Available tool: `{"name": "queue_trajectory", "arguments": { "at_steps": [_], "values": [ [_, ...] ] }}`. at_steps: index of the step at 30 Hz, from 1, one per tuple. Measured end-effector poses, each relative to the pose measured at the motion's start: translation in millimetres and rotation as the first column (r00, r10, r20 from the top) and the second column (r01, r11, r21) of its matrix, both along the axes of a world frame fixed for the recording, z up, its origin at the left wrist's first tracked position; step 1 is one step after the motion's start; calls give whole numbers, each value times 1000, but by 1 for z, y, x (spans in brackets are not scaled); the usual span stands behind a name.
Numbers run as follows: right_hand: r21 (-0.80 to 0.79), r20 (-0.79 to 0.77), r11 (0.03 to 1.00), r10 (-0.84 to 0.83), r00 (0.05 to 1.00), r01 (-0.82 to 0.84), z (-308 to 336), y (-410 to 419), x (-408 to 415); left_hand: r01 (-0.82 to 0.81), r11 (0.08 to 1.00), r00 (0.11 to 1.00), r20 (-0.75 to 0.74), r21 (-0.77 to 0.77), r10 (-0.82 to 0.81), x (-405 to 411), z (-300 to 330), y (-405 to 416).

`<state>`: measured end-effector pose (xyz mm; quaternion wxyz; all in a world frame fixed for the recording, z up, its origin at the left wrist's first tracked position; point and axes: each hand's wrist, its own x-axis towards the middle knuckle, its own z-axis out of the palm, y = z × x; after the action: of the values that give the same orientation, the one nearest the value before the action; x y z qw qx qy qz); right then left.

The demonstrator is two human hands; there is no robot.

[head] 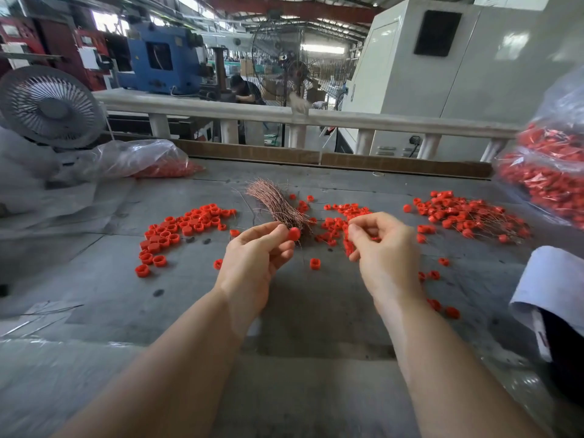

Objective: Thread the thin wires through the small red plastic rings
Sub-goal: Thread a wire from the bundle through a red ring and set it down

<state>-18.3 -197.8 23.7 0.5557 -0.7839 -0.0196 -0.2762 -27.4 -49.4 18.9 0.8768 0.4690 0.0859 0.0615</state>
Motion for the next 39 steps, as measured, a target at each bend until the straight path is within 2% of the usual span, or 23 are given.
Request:
{"name": "queue_trajectory", "arguments": {
  "at_steps": [2,4,7,12,17,21,23,24,27,30,34,37,39],
  "values": [
    [175,-6,982,-72,997,72,0,-6,3,9,1000,1000,-19,17,-9,1,-1,0],
    [356,-13,924,-143,990,139,0,-12,6,11,1000,1000,-28,29,-10,1,-1,0],
    [488,-26,847,-224,974,208,1,-20,10,25,998,999,-29,50,-24,0,-2,0],
    [476,-111,825,-287,952,304,-2,-25,15,37,993,999,-33,111,-33,-1,-2,-1],
    [427,-316,862,-141,938,273,-7,-24,18,26,980,999,-32,196,-21,-2,-2,-2],
    [319,-314,923,-112,943,216,-8,-19,13,15,936,1000,-5,351,-15,-4,-5,-4],
    [228,-266,961,-92,960,156,-8,-14,12,1,878,999,33,478,-19,-6,-7,-6],
    [168,-241,978,-77,967,120,-8,-11,11,-21,816,998,58,577,-16,-6,-9,-7],
    [-37,-172,998,-50,984,44,-8,-3,6,-114,558,989,150,822,-19,-6,-10,-9],
    [-182,-132,983,-43,990,19,-9,1,2,-199,436,978,204,878,34,-4,-12,-7],
    [-254,-129,967,-26,991,-8,-9,5,-1,-279,303,953,223,911,207,3,-14,3],
    [-292,-133,956,-6,991,-34,-9,6,-5,-226,215,958,176,950,228,4,-16,6],
    [-304,-139,951,16,990,-58,-9,7,-6,-150,165,975,119,975,187,2,-17,7]
  ]
}}
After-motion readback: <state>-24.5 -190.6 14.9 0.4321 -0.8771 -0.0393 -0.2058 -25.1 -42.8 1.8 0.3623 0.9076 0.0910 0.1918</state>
